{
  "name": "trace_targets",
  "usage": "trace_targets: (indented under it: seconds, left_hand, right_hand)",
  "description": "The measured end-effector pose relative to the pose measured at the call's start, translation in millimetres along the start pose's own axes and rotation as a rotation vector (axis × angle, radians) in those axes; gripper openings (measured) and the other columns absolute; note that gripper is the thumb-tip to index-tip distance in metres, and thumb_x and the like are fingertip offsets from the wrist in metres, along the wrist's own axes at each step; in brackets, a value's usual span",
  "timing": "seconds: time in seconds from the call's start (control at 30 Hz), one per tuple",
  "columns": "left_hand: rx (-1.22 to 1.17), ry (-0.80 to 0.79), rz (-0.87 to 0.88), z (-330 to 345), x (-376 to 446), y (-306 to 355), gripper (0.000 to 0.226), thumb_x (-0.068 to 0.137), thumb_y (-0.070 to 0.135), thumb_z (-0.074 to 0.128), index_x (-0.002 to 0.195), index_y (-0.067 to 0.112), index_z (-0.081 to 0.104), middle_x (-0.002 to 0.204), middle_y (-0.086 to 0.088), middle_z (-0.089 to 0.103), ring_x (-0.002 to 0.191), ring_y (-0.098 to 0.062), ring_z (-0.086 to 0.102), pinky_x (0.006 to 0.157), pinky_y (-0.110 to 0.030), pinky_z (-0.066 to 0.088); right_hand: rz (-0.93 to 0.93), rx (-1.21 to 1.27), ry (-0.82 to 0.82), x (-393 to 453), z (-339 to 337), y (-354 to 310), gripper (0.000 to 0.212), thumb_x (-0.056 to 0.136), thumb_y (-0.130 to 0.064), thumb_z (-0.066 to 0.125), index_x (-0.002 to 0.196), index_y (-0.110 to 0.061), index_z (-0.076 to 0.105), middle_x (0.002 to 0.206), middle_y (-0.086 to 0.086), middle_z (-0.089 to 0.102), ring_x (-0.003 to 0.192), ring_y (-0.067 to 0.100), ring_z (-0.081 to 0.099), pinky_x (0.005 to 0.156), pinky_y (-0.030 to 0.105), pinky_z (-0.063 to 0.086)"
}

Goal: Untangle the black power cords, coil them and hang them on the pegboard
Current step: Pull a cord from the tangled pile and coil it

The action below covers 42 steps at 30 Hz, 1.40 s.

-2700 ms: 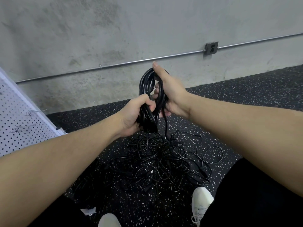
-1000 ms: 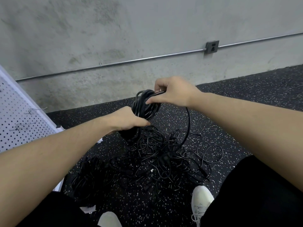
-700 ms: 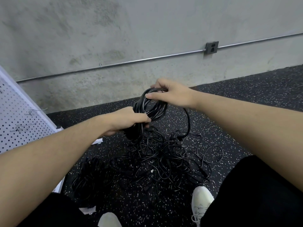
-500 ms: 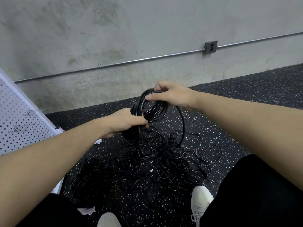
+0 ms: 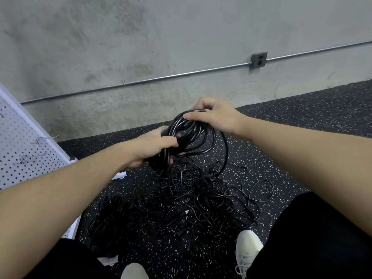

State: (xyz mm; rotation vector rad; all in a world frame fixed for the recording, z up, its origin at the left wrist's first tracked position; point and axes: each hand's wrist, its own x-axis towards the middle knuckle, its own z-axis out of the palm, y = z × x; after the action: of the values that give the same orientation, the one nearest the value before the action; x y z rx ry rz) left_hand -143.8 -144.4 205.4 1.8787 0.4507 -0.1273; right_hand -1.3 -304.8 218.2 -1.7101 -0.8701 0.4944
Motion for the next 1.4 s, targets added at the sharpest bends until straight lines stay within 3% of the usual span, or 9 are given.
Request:
trace_targets:
  seconds: [0.13, 0.27, 0.43, 0.63, 0.8, 0.93, 1.07, 1.17, 1.4]
  left_hand:
    - [0.279, 0.055, 0.027, -8, -2, 2, 0.034, 0.081, 0.033, 0.064, 0.114, 0.038, 0.056, 0.091, 0.005, 0.071, 0.079, -0.013, 0.067, 0.070, -0.030, 0.049]
    - [0.628, -0.047, 0.028, -12, -4, 11, 0.028, 0.069, 0.046, 0.052, 0.097, 0.043, 0.055, 0.096, 0.018, 0.065, 0.090, -0.006, 0.060, 0.076, -0.025, 0.043]
    - [0.819, -0.224, 0.075, -4, -12, 15, 0.018, 0.081, 0.040, 0.059, 0.098, 0.040, 0.056, 0.085, 0.019, 0.065, 0.081, -0.004, 0.060, 0.072, -0.019, 0.045]
    - [0.666, -0.112, 0.275, 1, -16, 20, 0.026, 0.086, 0.007, 0.068, 0.079, 0.032, 0.060, 0.060, 0.023, 0.061, 0.058, 0.001, 0.055, 0.058, -0.013, 0.042]
    - [0.496, 0.048, 0.347, 7, -16, 20, 0.030, 0.098, 0.018, 0.063, 0.091, 0.046, 0.056, 0.086, 0.026, 0.065, 0.074, 0.018, 0.060, 0.070, -0.002, 0.041]
    - [0.343, 0.153, 0.351, 10, -11, 21, 0.005, 0.104, 0.038, 0.054, 0.100, 0.040, 0.051, 0.097, 0.020, 0.064, 0.086, 0.008, 0.062, 0.085, -0.018, 0.048]
    - [0.169, 0.269, 0.289, 4, -3, 13, 0.028, 0.103, 0.044, 0.055, 0.126, 0.034, 0.042, 0.106, 0.005, 0.071, 0.091, -0.008, 0.071, 0.095, -0.036, 0.052]
    - [0.182, 0.340, 0.326, 6, -1, 9, 0.056, 0.104, 0.041, 0.054, 0.155, 0.028, 0.034, 0.119, 0.015, 0.064, 0.098, 0.009, 0.065, 0.110, -0.030, 0.043]
    - [0.299, 0.693, 0.199, -28, 13, -4, 0.049, 0.104, 0.055, 0.044, 0.126, 0.014, 0.059, 0.098, 0.002, 0.066, 0.088, -0.015, 0.062, 0.075, -0.032, 0.042]
  right_hand:
    - [-0.183, -0.516, -0.023, -1, -7, -6, 0.028, 0.095, -0.044, 0.067, 0.098, -0.016, 0.064, 0.119, 0.003, 0.067, 0.084, -0.008, 0.061, 0.075, 0.014, 0.045]
    - [-0.319, -0.708, 0.012, 4, -10, -11, 0.031, 0.090, -0.057, 0.066, 0.096, -0.026, 0.065, 0.103, -0.007, 0.064, 0.090, 0.011, 0.058, 0.085, 0.035, 0.049]
    - [-0.233, -0.500, -0.039, 7, -7, -13, 0.050, 0.060, -0.066, 0.081, 0.076, -0.019, 0.072, 0.071, 0.002, 0.064, 0.062, 0.010, 0.048, 0.060, 0.031, 0.038]
    - [-0.039, -0.258, -0.132, 7, -18, 4, 0.039, 0.076, -0.052, 0.076, 0.083, -0.014, 0.077, 0.082, 0.007, 0.076, 0.071, 0.011, 0.069, 0.069, 0.023, 0.053]
    - [-0.009, -0.304, -0.215, -1, -27, 29, 0.032, 0.093, -0.019, 0.064, 0.104, 0.011, 0.066, 0.102, 0.025, 0.070, 0.101, 0.040, 0.066, 0.094, 0.044, 0.056]
    - [0.091, -0.296, -0.295, -7, -18, 29, 0.040, 0.107, -0.033, 0.043, 0.081, -0.020, 0.071, 0.069, -0.004, 0.063, 0.057, 0.011, 0.052, 0.055, 0.025, 0.045]
    - [0.202, -0.384, -0.385, -5, -5, 29, 0.047, 0.102, -0.065, 0.025, 0.111, -0.040, 0.065, 0.067, -0.005, 0.051, 0.052, 0.009, 0.039, 0.045, 0.022, 0.033]
    - [0.256, -0.507, -0.455, 0, 11, 23, 0.057, 0.103, -0.063, 0.020, 0.125, -0.034, 0.064, 0.063, -0.004, 0.047, 0.044, 0.010, 0.035, 0.040, 0.022, 0.031]
    - [0.009, -0.812, -0.493, -3, 19, 8, 0.040, 0.107, -0.049, 0.033, 0.093, -0.021, 0.058, 0.078, -0.001, 0.056, 0.069, 0.015, 0.053, 0.072, 0.032, 0.046]
